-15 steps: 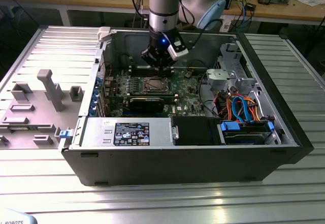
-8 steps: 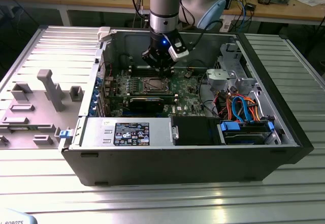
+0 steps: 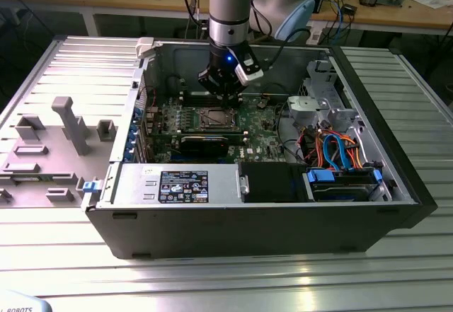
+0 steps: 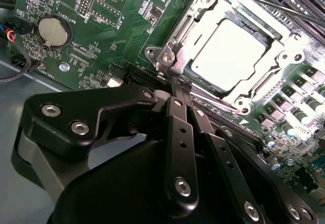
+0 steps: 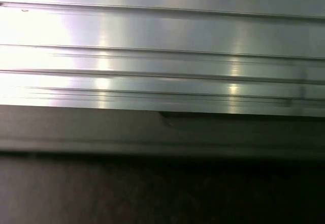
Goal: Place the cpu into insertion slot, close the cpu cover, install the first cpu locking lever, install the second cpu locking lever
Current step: 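Install the first cpu locking lever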
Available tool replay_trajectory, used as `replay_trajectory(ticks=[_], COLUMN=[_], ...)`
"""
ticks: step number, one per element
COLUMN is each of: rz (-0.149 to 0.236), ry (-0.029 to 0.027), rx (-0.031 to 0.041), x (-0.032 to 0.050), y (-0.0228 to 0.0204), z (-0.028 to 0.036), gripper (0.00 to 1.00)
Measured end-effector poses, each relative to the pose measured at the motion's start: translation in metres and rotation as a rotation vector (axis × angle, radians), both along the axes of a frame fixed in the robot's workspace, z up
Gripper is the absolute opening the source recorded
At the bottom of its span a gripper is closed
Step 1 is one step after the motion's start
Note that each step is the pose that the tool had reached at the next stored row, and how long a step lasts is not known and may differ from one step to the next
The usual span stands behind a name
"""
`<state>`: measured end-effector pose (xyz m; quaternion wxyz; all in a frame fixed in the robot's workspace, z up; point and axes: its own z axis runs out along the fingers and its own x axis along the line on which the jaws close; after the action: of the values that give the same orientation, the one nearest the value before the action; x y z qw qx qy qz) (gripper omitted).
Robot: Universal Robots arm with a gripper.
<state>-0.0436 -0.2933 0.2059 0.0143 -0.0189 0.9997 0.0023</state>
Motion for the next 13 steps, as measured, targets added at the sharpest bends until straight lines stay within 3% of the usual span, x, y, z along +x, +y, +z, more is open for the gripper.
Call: replay_trajectory(ticks=[7,11,13], rz=[0.0,0.0,0.0], ry=[0.0,0.0001,0.0003], rx=[-0.0011,-0.0126,-0.0146], x=[0.0,0.0,0.0002], y=[0.0,0.0009,0.0015], z=[0.0006,0.0003,0.0001], gripper=[0.11,0.11,0.11])
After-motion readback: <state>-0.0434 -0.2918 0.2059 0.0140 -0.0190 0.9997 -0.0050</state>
